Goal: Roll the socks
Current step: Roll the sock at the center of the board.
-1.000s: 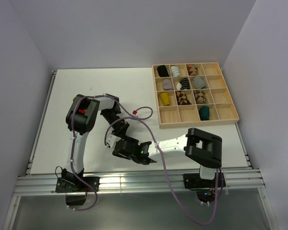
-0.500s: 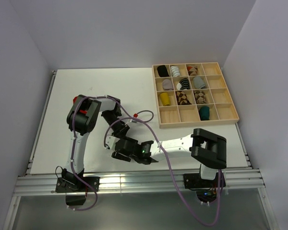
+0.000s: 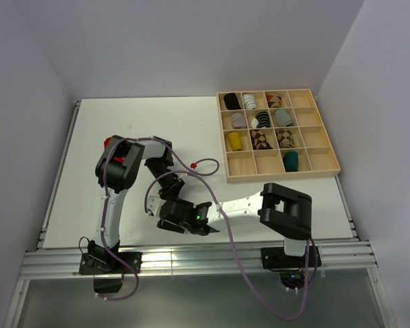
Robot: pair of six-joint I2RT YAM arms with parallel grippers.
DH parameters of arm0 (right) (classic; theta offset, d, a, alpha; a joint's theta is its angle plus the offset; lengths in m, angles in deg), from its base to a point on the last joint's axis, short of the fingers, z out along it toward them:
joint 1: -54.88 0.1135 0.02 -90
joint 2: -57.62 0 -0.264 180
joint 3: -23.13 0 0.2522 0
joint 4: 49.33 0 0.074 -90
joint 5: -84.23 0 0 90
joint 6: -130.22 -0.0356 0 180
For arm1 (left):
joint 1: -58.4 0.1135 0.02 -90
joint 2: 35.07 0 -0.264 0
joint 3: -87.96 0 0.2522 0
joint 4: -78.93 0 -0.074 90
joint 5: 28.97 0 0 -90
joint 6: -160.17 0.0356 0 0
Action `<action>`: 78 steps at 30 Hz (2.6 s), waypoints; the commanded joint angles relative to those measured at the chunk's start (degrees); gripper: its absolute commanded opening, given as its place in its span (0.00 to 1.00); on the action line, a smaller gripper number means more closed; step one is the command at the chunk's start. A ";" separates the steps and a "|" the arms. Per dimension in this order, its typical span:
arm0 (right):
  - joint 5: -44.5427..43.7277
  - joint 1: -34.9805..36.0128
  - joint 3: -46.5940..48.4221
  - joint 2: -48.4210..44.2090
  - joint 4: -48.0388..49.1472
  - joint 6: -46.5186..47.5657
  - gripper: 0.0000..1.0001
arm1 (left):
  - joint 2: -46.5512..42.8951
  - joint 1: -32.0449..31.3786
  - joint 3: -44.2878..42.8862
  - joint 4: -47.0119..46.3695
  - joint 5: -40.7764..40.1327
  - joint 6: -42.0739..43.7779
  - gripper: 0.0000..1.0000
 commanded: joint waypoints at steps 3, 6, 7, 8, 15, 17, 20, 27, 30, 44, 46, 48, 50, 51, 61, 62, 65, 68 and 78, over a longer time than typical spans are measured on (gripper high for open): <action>1.48 -0.95 -0.30 2.07 1.53 -2.62 0.65 | -0.18 -0.76 1.29 -2.77 -5.10 3.50 0.04; 1.83 -1.56 0.31 3.48 1.37 -2.88 0.56 | -0.44 -0.94 1.47 -2.77 -5.10 3.76 0.10; 1.74 -1.74 0.58 3.92 0.93 -2.88 0.45 | -0.79 -1.11 1.29 -2.77 -5.01 3.77 0.12; 1.65 -1.92 0.84 4.27 0.57 -2.79 0.38 | -1.06 -1.02 1.12 -2.85 -4.75 3.68 0.15; 1.21 -2.00 1.63 4.54 -1.89 -3.14 0.17 | -4.48 -0.94 -1.60 -2.85 -3.25 2.10 0.31; 1.22 -2.18 1.55 4.45 -2.50 -3.32 0.14 | -5.62 -0.76 -2.92 -2.94 -3.07 1.40 0.31; 1.65 -2.27 1.02 4.36 -3.12 -3.58 0.11 | -6.68 -0.23 -4.94 -3.03 -3.25 0.16 0.33; 2.27 -2.62 0.67 4.10 -4.52 -4.02 0.10 | -7.56 4.68 -8.55 -6.01 -4.65 -4.32 0.34; 2.71 -2.80 0.84 3.93 -4.96 -4.29 0.08 | -7.48 6.97 -9.25 -7.07 -4.92 -5.55 0.35; 17.27 -7.36 6.54 3.13 -14.01 -5.87 0.05 | -16.17 15.93 -3.55 -29.64 -10.54 -24.52 0.34; 21.33 -9.73 7.69 3.13 -16.39 -6.13 0.05 | -18.98 18.65 -2.31 -32.72 -10.46 -26.81 0.34; 25.11 -11.75 9.19 3.66 -18.49 -6.48 0.05 | -21.44 20.77 -1.44 -35.01 -11.15 -28.65 0.34; 27.74 -13.25 11.47 4.62 -20.34 -6.75 0.04 | -24.07 22.00 -0.47 -37.47 -11.51 -30.16 0.34; 29.41 -13.86 12.17 5.67 -22.17 -7.01 0.04 | -25.22 23.13 0.23 -38.87 -12.03 -30.94 0.34; 42.60 -21.60 22.89 14.19 -31.59 -6.66 0.04 | -39.45 27.63 10.42 -46.88 -13.35 -28.15 0.37; 43.31 -22.65 23.95 15.08 -32.55 -6.31 0.05 | -42.25 27.54 12.52 -47.15 -13.53 -27.01 0.38; 45.60 -24.58 28.34 18.33 -36.86 -5.87 0.05 | -48.14 27.63 17.79 -48.99 -14.50 -22.09 0.40; 46.48 -25.64 31.86 20.61 -38.88 -5.61 0.05 | -54.03 26.84 23.67 -50.31 -15.28 -16.20 0.42; 48.85 -26.88 34.86 23.87 -40.39 -5.34 0.05 | -74.35 10.68 46.02 -60.68 -24.17 -5.99 0.55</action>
